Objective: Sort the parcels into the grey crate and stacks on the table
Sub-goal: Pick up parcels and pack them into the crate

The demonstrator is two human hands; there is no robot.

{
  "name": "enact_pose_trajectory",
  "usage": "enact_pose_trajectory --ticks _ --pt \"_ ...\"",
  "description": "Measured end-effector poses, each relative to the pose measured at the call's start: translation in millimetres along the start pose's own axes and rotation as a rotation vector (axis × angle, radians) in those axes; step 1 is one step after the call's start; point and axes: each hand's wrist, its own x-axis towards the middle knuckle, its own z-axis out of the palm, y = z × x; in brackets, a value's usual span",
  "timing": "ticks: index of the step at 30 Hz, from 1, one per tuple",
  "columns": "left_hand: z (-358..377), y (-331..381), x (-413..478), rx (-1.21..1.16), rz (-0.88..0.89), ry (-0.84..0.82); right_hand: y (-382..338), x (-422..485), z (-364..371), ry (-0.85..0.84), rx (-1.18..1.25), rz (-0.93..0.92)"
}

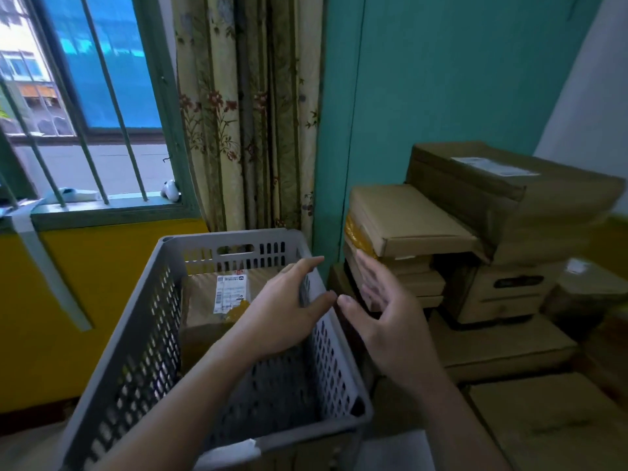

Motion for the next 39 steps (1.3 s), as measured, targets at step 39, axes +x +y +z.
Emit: enact_pose_trajectory --ticks 39 --pt "224 125 -111 -0.36 -0.094 -0.122 123 -194 -187 0.214 0.014 0.379"
